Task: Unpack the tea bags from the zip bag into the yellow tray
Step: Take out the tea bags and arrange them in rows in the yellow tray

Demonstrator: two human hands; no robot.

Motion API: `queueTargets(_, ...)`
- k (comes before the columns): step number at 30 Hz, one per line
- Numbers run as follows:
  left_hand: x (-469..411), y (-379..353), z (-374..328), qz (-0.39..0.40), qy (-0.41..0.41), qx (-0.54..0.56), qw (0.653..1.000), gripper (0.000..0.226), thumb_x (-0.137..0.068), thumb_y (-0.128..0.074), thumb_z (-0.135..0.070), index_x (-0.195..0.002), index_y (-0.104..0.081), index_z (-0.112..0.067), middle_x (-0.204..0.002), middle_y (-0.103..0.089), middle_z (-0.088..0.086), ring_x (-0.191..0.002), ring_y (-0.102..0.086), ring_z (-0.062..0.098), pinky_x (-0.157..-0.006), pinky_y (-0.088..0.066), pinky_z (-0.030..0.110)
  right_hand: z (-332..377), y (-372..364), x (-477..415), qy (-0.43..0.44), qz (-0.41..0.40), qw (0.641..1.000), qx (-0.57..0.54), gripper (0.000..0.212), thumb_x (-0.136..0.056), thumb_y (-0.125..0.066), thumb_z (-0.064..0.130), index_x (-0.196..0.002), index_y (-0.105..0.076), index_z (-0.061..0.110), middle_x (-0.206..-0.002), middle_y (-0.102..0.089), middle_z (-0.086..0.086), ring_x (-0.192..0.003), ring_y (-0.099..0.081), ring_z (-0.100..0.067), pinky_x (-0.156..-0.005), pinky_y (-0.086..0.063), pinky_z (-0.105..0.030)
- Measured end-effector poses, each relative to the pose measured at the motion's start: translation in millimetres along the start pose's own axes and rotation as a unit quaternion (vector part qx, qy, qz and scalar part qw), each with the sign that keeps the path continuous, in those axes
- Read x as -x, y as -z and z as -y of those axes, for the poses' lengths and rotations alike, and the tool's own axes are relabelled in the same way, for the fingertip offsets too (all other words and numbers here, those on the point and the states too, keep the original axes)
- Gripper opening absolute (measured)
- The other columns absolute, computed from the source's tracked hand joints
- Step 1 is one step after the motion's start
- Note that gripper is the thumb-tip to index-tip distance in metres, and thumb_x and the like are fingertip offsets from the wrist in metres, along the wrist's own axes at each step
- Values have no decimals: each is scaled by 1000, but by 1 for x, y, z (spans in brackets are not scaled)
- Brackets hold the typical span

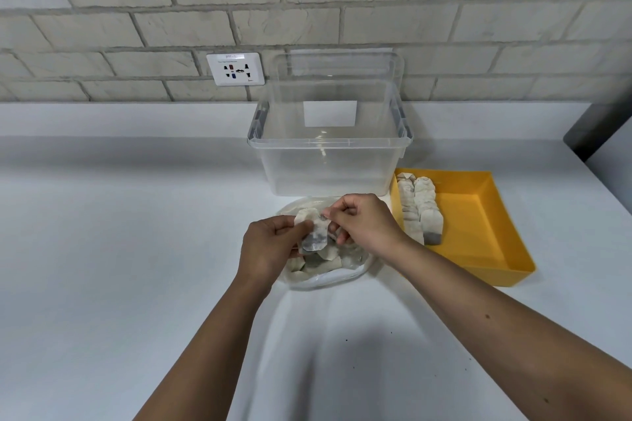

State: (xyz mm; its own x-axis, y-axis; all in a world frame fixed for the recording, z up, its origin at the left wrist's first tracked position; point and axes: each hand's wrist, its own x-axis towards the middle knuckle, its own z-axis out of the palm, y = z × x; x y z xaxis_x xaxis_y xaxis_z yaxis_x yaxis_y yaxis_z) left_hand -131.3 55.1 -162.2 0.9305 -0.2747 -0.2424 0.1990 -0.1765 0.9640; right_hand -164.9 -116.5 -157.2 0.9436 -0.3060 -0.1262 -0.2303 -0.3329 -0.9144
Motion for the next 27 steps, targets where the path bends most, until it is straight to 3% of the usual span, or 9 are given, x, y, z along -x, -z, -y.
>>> queueTargets(3, -10, 9, 7, -46, -16, -23, 999, 9, -84, -77, -24, -81, -79, -16, -80, -76, 15, -87, -72, 40, -85, -61, 48, -13, -3, 0, 3, 15, 997, 69, 2, -88, -68, 13, -87, -70, 11, -71, -70, -5, -45, -62, -14, -41, -46, -21)
queueTargets(5, -13, 13, 10, -57, -21, -31, 998, 8, -84, -76, -26, -79, -78, -20, -78, -76, 13, -87, -72, 40, -86, -59, 52, -21, -7, 2, 14, 44, 987, 151, 10, -84, -69, 9, -90, -72, 16, -81, -72, -2, -47, -61, -13, -48, -48, -19)
queueTargets(8, -14, 12, 11, -56, -20, -29, 998, 9, -82, -75, -28, -78, -77, -20, -79, -74, 16, -87, -71, 42, -87, -58, 54, -30, -14, 3, 21, 64, 959, 274, 26, -78, -78, 23, -103, -73, 21, -104, -72, 3, -83, -66, -15, -79, -53, -27)
queueTargets(10, -15, 11, 12, -55, -20, -27, 998, 10, -80, -75, -29, -78, -77, -19, -81, -74, 19, -88, -70, 43, -87, -58, 55, -33, -18, 3, 21, 64, 948, 310, 37, -72, -81, 35, -106, -72, 23, -108, -69, 4, -98, -63, -18, -83, -52, -31)
queueTargets(14, -18, 12, 15, -53, -19, -34, 998, 15, -76, -73, -35, -78, -77, -20, -80, -74, 16, -84, -71, 40, -88, -57, 55, -35, -24, 2, 42, 47, 936, 347, 44, -68, -81, 46, -104, -70, 23, -104, -64, 4, -95, -61, -19, -75, -49, -31)
queueTargets(17, -19, 12, 17, -51, -22, -35, 998, 15, -76, -73, -34, -78, -77, -20, -80, -73, 17, -74, -69, 29, -88, -57, 55, -38, -24, 1, 54, 42, 933, 353, 34, -74, -78, 38, -104, -71, 23, -105, -67, 3, -96, -62, -21, -74, -51, -31)
queueTargets(20, -19, 12, 18, -50, -21, -30, 998, 10, -85, -73, -25, -77, -77, -19, -81, -75, 15, -82, -73, 36, -87, -58, 54, -40, -21, 3, 71, 35, 933, 350, 18, -81, -67, 24, -97, -74, 21, -100, -70, 1, -94, -64, -23, -71, -50, -30)
queueTargets(27, -17, 6, 8, -38, -29, -20, 999, 13, -90, -70, -22, -81, -78, -18, -84, -76, 13, -90, -73, 36, -83, -62, 43, -20, 7, 16, 110, -35, 965, 237, 8, -85, -63, 24, -89, -69, 20, -83, -69, 6, -74, -61, -14, -69, -52, -31)
